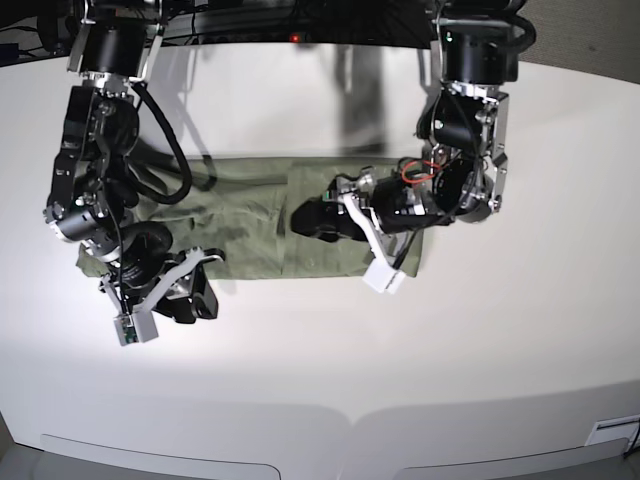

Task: Fold the T-shirt properly
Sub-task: 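Lay the folded ends down and press the bundle flat with both grippers, then grasp the strip end with the right gripper and fold it over toward the left gripper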

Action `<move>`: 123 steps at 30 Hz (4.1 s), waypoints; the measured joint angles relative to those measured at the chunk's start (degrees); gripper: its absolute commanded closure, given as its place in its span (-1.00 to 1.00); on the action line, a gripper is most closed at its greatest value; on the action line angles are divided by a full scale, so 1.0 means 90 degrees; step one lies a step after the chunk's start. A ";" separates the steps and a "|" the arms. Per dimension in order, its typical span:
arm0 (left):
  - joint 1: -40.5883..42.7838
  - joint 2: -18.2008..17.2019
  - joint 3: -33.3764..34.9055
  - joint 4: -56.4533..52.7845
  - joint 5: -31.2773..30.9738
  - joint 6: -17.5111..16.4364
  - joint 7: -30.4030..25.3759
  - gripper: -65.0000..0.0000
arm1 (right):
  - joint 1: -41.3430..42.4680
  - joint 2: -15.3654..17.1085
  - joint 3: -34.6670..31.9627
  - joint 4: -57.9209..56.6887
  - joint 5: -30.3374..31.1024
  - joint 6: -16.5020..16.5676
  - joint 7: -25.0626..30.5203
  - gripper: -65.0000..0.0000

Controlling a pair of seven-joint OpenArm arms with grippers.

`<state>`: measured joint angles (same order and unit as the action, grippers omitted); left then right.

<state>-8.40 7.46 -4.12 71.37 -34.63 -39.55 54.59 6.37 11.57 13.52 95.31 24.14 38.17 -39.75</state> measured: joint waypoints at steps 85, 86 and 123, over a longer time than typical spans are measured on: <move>0.0549 -0.1673 -0.0068 -0.0775 0.0913 0.0544 -0.2664 0.21 | 0.0036 0.0510 0.2028 -0.3475 0.3198 0.0172 -0.3405 0.96; 0.0549 -0.1673 -0.0068 -0.0775 0.0913 0.0544 -0.2664 0.21 | 0.0070 0.0510 0.2028 -0.3475 0.3310 0.0172 -0.3412 1.00; -0.0034 -0.1715 0.0012 0.0146 0.0894 0.0857 -0.0180 0.21 | 0.2395 -0.2237 -0.0719 -0.3485 0.3249 0.0172 -0.3687 1.00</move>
<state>-8.71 -7.97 -4.01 72.69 -26.59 -31.83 52.97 27.92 -8.56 7.05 63.94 53.39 39.72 -72.93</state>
